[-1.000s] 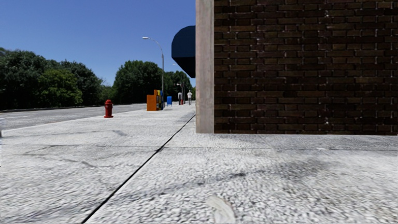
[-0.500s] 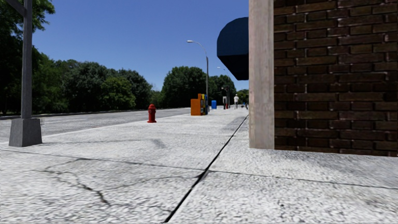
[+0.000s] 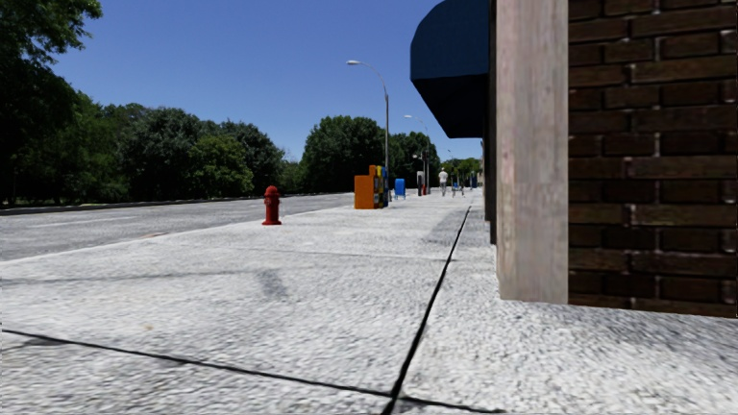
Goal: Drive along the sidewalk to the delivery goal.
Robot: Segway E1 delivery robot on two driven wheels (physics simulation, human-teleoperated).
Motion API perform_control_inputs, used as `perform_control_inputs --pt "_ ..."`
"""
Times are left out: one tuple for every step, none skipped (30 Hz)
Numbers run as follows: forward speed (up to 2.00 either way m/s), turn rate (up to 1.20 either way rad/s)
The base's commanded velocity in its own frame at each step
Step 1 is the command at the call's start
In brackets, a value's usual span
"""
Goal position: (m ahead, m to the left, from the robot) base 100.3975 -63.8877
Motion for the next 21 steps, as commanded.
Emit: perform_control_inputs --pt "2.00 0.00" --pt "2.00 0.00" --pt "2.00 0.00" --pt "2.00 0.00" --pt "2.00 0.00" --pt "2.00 0.00" --pt "2.00 0.00" --pt "2.00 0.00" --pt "2.00 0.00" --pt "2.00 0.00" --pt "2.00 0.00" --pt "2.00 0.00" --pt "2.00 0.00" --pt "2.00 0.00" --pt "2.00 0.00" --pt "2.00 0.00" --pt "2.00 0.00" --pt "2.00 0.00" --pt "2.00 0.00" --pt "2.00 0.00" --pt "2.00 0.00"
